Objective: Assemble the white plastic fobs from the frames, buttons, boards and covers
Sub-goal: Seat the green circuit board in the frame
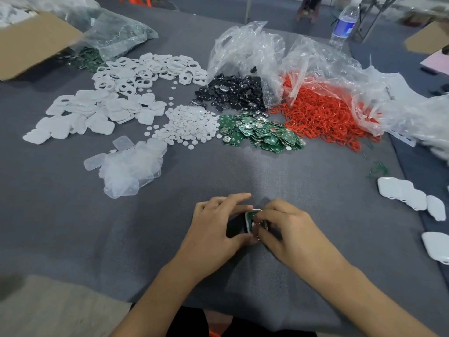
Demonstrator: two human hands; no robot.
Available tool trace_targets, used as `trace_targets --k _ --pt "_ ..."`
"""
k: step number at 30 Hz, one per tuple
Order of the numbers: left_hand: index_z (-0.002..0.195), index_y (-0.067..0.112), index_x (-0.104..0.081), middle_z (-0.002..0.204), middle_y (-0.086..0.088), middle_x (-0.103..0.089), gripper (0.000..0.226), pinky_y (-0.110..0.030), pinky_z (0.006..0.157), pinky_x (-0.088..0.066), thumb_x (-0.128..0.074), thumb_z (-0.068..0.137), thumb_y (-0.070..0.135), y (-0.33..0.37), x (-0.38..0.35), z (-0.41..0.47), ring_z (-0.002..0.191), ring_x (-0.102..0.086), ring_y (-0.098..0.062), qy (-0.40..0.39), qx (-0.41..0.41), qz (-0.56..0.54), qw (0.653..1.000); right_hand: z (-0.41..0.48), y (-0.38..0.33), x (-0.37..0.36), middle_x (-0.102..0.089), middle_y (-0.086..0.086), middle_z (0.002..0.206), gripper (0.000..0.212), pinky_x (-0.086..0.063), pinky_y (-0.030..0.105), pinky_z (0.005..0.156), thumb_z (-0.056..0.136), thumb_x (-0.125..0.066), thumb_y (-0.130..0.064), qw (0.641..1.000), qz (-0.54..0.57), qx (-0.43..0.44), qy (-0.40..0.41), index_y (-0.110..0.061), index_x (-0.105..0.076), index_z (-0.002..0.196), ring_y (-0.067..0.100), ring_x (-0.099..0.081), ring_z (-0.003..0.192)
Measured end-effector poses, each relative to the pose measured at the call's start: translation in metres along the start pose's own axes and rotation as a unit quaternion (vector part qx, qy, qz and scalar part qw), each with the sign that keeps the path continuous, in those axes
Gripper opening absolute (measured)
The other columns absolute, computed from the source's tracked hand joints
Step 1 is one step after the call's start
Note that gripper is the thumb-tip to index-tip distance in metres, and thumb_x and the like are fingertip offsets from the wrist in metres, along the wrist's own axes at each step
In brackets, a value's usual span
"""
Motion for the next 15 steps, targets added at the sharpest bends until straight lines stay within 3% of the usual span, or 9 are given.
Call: trace_targets --k 7,10,15 --pt "0.143 0.041 -0.048 0.125 0.036 -0.062 0.074 -0.021 0.109 -0.021 -0.081 0.078 0.055 0.003 0.001 -0.001 0.133 -0.04 0.005 0.007 -0.01 0.009 1.0 -0.01 -0.001 -0.009 -0.064 -0.005 0.098 0.007 -0.054 0.03 0.078 0.089 -0.073 -0.012 0.998 -0.011 0.025 0.064 -0.015 -0.077 0.095 0.013 -0.064 0.088" --pt "0.143 0.041 -0.048 0.126 0.035 -0.063 0.074 -0.024 0.11 -0.023 -0.081 0.078 0.054 0.004 0.002 -0.002 0.133 -0.041 0.005 0.009 -0.014 0.013 1.0 -0.013 0.0 -0.012 -0.065 -0.008 0.101 0.011 -0.051 0.022 0.083 0.089 -0.074 -0.013 0.996 -0.013 0.031 0.088 -0.016 -0.077 0.098 0.01 -0.063 0.091" --pt "0.143 0.041 -0.049 0.127 0.034 -0.063 0.073 -0.026 0.111 -0.024 -0.081 0.078 0.053 0.005 0.003 -0.003 0.134 -0.042 0.004 0.009 -0.018 0.008 1.0 -0.015 0.0 -0.011 -0.066 -0.012 0.104 0.013 -0.054 0.025 0.084 0.09 -0.072 -0.018 0.996 -0.01 0.024 0.091 -0.019 -0.077 0.103 0.004 -0.064 0.094"
Point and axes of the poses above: each hand's wrist, its own z-axis towards the middle knuckle, its own x-axis out of the back of the hand, y = z × x, the point moved 1 cm from there along z, towards the middle knuckle
